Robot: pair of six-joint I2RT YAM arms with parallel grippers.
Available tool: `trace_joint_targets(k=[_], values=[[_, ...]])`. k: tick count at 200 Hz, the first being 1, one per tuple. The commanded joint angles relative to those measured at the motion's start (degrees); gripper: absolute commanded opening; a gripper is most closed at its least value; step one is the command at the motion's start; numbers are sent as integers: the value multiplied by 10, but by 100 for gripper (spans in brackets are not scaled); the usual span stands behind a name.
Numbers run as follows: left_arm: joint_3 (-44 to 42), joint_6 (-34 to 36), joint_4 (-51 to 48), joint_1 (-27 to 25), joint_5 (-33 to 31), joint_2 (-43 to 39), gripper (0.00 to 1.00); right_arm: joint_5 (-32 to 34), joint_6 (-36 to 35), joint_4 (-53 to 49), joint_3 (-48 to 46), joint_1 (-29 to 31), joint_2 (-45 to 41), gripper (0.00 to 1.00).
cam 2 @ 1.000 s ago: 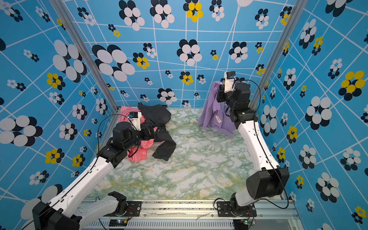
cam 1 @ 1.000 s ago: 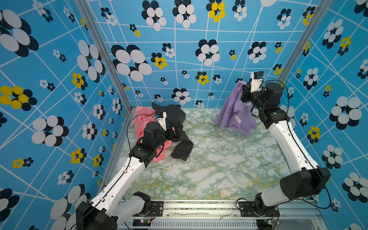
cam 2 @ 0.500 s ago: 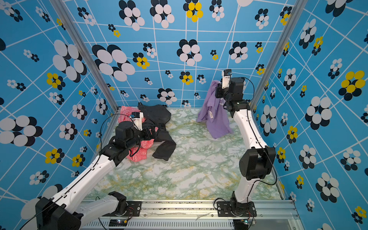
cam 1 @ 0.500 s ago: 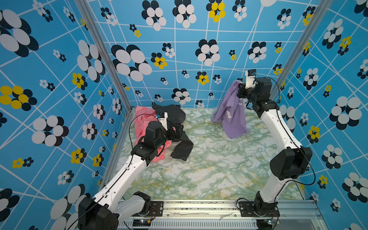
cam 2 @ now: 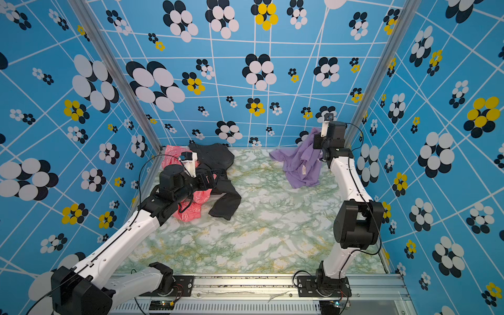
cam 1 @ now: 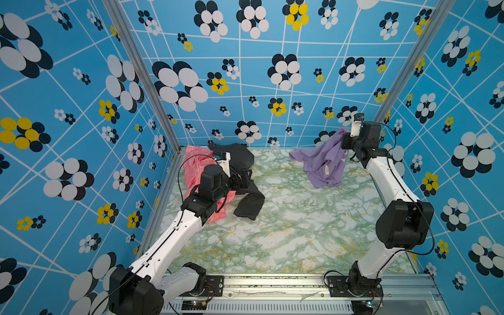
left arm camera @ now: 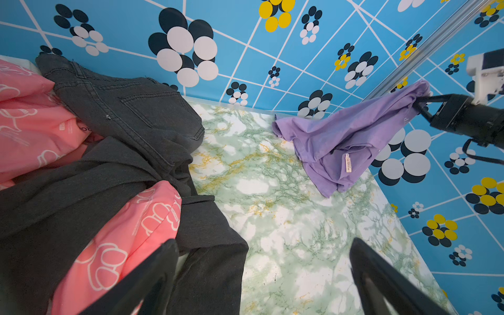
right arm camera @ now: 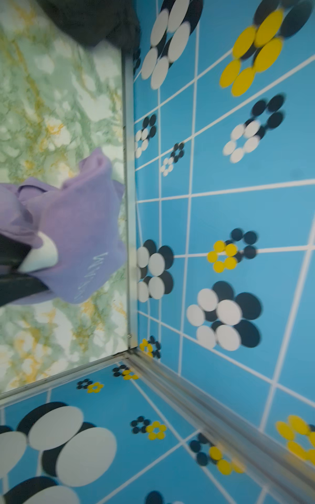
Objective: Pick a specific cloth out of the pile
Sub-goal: 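Carry the lavender shirt away with the right gripper while the left gripper releases, then lower the lavender shirt onto the far table corner and open the right gripper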
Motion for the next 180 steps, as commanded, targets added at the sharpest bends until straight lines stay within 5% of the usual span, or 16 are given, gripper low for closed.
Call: trace_joint_targets(k=[1, 15, 36, 57, 109, 180], values=[[17, 1, 8, 5, 4, 6, 99, 78, 6, -47, -57, -18, -22, 5], [18, 2, 9, 5, 6, 9, 99, 118, 35, -89, -77, -29, -17, 23], [20, 2, 11, 5, 7, 13, 99, 155, 100, -165, -79, -52, -9, 72], [20, 2, 12, 6, 6, 13, 99, 154, 134, -182, -85, -66, -20, 90], [12, 0, 15, 6, 3, 10, 99, 87, 140, -159, -39, -59, -19, 99], [10, -3, 13, 7, -2, 4, 99, 27, 82, -254, 118, 0, 132, 99]])
